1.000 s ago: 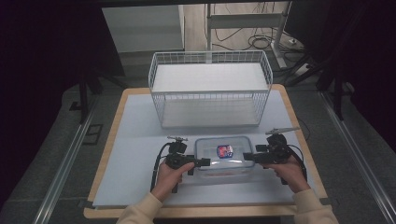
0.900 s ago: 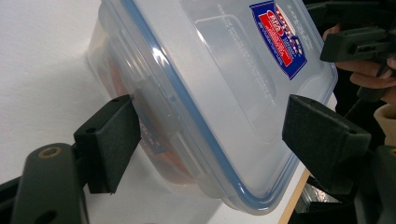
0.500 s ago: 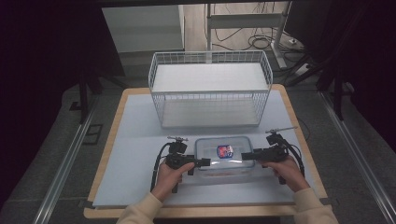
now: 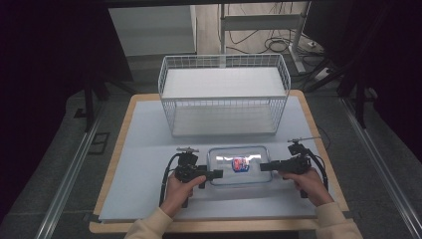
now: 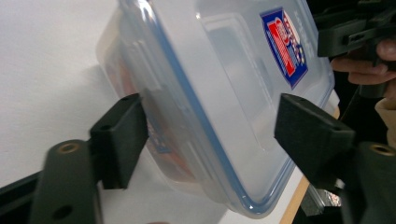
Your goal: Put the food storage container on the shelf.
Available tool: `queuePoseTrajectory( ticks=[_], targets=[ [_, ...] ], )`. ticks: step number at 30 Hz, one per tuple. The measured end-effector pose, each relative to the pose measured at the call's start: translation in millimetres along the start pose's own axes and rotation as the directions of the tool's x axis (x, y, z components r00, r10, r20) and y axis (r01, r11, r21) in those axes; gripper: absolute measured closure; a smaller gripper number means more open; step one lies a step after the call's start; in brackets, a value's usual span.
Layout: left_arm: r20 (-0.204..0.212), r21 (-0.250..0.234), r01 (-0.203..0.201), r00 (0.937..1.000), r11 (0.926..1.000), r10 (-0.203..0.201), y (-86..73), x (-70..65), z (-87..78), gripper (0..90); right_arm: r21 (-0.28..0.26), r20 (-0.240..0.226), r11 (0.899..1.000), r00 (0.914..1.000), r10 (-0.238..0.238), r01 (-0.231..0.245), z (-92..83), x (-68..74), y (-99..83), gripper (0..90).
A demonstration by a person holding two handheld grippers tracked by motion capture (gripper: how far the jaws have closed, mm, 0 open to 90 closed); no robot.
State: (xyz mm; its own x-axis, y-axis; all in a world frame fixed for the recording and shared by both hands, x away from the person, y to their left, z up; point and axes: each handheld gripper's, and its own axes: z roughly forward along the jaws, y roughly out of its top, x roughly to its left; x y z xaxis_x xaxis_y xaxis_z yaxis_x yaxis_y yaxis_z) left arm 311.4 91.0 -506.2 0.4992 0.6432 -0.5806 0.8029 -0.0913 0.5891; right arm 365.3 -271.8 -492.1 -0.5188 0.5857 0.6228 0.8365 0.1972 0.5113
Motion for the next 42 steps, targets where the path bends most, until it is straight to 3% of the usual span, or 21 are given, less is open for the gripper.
queuePoseTrajectory(
  ticks=[5, 9, 24, 29, 37, 42],
  targets=[
    [0.019, -0.026, -0.006, 0.9998, 0.9996, 0.006, -3.6, 0.7, -4.8, 33.5, -0.008, -0.006, 1.0, 0.9998, -0.019, 0.019, -4.4, 1.8, -3.4, 38.8],
    [0.061, -0.043, 0.024, 0.9979, 0.9988, -0.022, -4.9, 6.6, -8.4, 39.8, -0.009, -0.016, 1.0, 0.9995, -0.027, 0.027, -7.9, 2.8, -5.8, 41.1],
    [0.088, -0.054, 0.013, 0.9961, 0.9984, -0.009, -5.9, 7.9, -12.6, 45.9, -0.015, -0.023, 0.997, 0.997, -0.074, 0.074, -14.1, 4.4, -11.2, 46.0],
    [0.088, -0.058, -0.001, 0.9961, 0.9983, 0.006, -7.1, 7.3, -13.8, 46.9, -0.019, -0.023, 0.997, 0.9967, -0.078, 0.077, -15.4, 5.8, -13.0, 46.8],
    [0.101, -0.071, 0.013, 0.9949, 0.9974, -0.006, -9.6, 7.5, -16.0, 50.1, -0.035, -0.012, 0.997, 0.9976, -0.069, 0.068, -16.9, 9.0, -16.7, 48.1],
    [0.084, -0.081, 0.004, 0.9964, 0.9967, 0.003, -11.1, 2.9, -17.8, 50.8, -0.048, -0.003, 0.997, 0.9984, -0.056, 0.056, -18.4, 12.5, -19.2, 49.1]
  ],
)
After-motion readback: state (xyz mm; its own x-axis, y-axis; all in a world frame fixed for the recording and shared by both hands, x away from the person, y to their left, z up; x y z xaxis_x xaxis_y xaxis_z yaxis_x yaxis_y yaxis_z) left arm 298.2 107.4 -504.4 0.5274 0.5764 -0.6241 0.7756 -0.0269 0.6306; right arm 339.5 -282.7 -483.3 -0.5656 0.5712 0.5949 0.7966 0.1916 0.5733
